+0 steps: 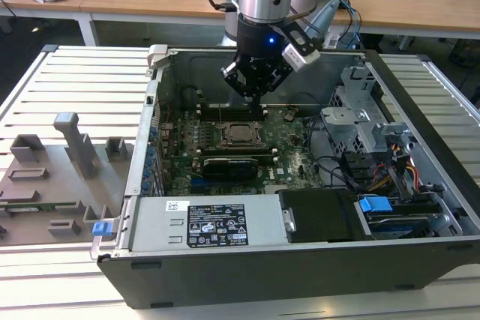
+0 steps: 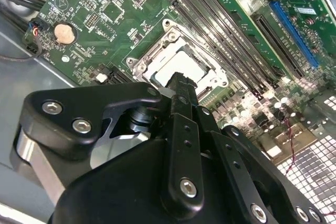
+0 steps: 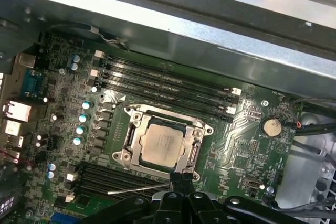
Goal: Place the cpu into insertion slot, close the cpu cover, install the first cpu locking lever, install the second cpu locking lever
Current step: 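Install the first cpu locking lever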
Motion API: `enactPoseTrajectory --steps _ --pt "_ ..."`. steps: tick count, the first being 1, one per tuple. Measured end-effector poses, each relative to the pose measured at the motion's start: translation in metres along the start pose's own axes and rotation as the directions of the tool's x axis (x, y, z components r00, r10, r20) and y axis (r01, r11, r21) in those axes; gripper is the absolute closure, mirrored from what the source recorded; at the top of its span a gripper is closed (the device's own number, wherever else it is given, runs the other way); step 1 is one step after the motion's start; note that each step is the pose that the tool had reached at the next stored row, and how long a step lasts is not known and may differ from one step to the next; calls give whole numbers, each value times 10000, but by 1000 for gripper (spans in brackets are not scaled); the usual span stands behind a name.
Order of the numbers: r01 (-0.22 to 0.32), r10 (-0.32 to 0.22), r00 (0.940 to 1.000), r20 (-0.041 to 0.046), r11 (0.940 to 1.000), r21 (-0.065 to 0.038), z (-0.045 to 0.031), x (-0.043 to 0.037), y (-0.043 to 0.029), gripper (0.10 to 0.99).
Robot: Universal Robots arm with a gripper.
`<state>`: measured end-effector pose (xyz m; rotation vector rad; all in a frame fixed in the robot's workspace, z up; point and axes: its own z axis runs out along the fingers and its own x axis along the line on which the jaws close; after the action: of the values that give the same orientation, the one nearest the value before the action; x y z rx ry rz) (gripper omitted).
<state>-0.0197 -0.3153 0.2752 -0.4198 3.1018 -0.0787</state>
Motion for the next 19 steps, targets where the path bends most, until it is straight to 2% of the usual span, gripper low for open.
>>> enactPoseTrajectory --steps 1,2,4,7,10,13,17,19 --pt "-1 1 10000 15 10000 -58 0 0 0 980" --pt "-86 87 10000 47 9998 -188 1 -1 0 980" --pt "-236 239 9997 80 9991 -342 2 -1 0 980" --pt "-604 606 9981 62 9976 -341 7 -1 1 980" --pt "-958 959 9954 37 9950 -297 11 -1 1 980" --pt "-1441 1442 9896 4 9892 -249 14 -1 1 980" --pt "-2074 2074 9782 -29 9780 -232 19 0 1 980" --pt "-2441 2440 9698 -47 9695 -223 21 -1 1 980"
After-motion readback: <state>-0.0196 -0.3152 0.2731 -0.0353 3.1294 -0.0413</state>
